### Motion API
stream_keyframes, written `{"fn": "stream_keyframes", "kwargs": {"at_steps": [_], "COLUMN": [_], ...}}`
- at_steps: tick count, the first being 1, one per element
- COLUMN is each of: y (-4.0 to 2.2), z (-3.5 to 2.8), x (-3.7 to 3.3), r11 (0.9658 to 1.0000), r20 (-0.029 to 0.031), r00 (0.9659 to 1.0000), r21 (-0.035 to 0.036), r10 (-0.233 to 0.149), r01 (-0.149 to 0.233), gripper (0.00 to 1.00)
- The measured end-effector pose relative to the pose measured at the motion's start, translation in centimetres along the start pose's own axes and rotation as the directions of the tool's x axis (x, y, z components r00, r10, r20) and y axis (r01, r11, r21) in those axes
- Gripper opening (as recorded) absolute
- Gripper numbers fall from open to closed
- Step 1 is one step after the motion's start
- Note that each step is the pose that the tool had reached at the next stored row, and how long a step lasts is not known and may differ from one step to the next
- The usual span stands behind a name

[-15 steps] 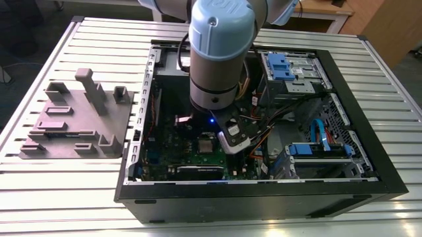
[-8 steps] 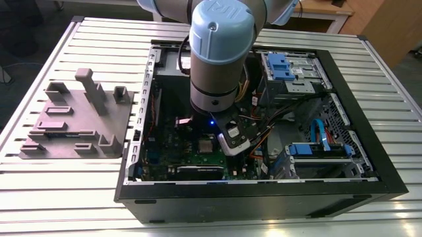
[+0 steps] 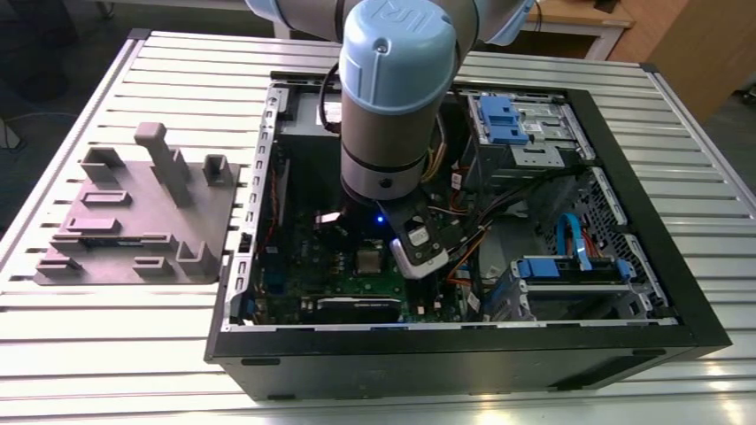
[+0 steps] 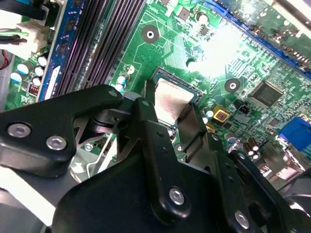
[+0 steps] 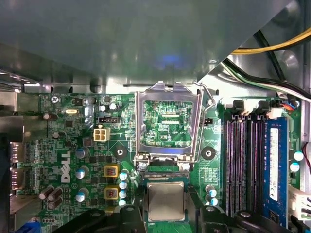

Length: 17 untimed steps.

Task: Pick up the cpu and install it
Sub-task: 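Place the cpu into insertion slot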

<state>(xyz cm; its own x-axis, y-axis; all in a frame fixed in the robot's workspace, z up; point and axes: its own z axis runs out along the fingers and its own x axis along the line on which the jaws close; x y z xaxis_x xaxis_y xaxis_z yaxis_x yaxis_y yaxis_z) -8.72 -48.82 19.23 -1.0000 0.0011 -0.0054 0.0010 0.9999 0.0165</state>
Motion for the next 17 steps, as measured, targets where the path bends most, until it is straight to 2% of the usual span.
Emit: {"fn": "stream_keyframes", "kwargs": {"at_steps": [17], "y": [0.02], "z": [0.17], "x": [0.07], "r11": [0.9997], "r20": [0.0002], "r00": [0.9997], "r21": [0.0001], "r10": [0.026], "r01": [-0.026], "gripper": [0.44]}}
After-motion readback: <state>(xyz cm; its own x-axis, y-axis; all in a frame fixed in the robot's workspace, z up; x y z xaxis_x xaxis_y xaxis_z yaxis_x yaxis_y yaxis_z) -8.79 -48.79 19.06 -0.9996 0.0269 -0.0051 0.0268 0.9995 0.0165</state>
